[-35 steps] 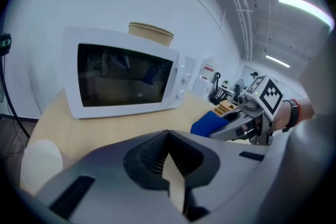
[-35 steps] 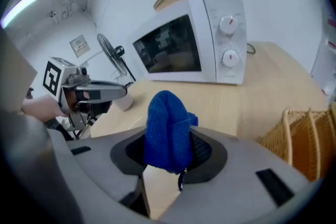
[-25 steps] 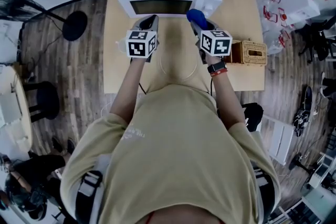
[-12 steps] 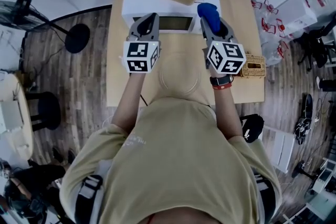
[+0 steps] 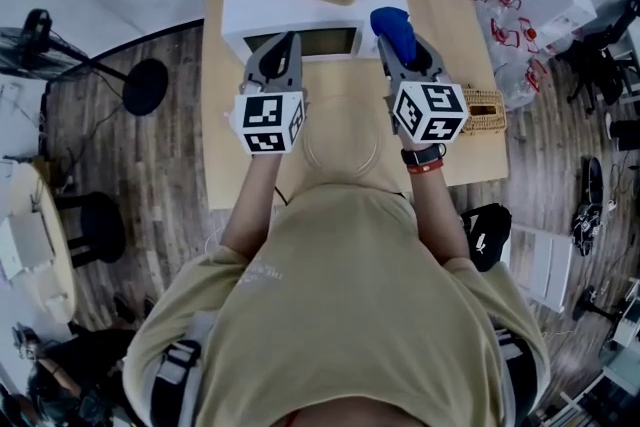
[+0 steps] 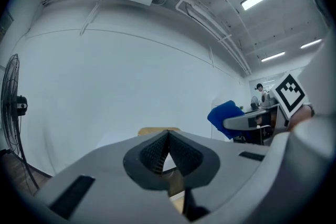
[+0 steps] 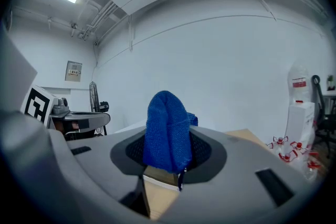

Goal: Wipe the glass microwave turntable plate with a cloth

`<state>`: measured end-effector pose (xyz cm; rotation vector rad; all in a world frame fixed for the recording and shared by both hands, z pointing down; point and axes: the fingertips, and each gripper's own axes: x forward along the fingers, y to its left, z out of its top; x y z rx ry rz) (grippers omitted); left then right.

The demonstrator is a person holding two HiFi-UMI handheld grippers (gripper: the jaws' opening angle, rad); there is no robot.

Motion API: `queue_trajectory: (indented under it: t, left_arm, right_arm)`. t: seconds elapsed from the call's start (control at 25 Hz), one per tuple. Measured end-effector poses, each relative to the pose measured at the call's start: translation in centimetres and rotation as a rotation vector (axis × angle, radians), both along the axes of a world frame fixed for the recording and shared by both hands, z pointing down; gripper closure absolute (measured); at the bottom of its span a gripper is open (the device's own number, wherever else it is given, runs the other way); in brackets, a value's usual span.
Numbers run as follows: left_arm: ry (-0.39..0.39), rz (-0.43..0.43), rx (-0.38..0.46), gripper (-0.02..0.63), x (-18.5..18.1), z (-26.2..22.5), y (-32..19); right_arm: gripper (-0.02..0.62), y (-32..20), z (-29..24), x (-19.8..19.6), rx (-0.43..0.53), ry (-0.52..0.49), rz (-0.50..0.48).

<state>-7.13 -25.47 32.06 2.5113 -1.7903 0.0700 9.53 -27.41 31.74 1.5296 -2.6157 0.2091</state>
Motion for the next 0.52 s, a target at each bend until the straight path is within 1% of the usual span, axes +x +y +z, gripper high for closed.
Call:
queue_trajectory:
  t: [0.16,0.24,0.32,0.4,0.52]
  left_arm:
    - [-0.003,0.033,-0.027,0.588,0.8,1.3,0.1]
    - [-0.009,0.061,-0.057,0.588,1.3,2.7,0.2]
    - [-0.035,0.1,-0.104,0.588,1.9,4.8,0.6]
    - [-0.097,0.153,-0.168,0.586,2.7,7.8,1.4]
    - [-0.23,0.245,-0.292,0.586,3.9,13.3,3.6]
  right_arm:
    - [0.443,0.2,1.3,0.4,-0.033,0.014,-0.016]
    - [0.443,0.4,2.3,0.4,-0.055,0.032,-0.041]
    - [0.444,0.7,3.8,0.2,-0.091,0.052,-0.082]
    - [0.446,1.0,6.0,0.6,-0.145,0.084,-0.125]
    - [0.446,1.9,10.0,1.7,-0.231,0.168,-0.183]
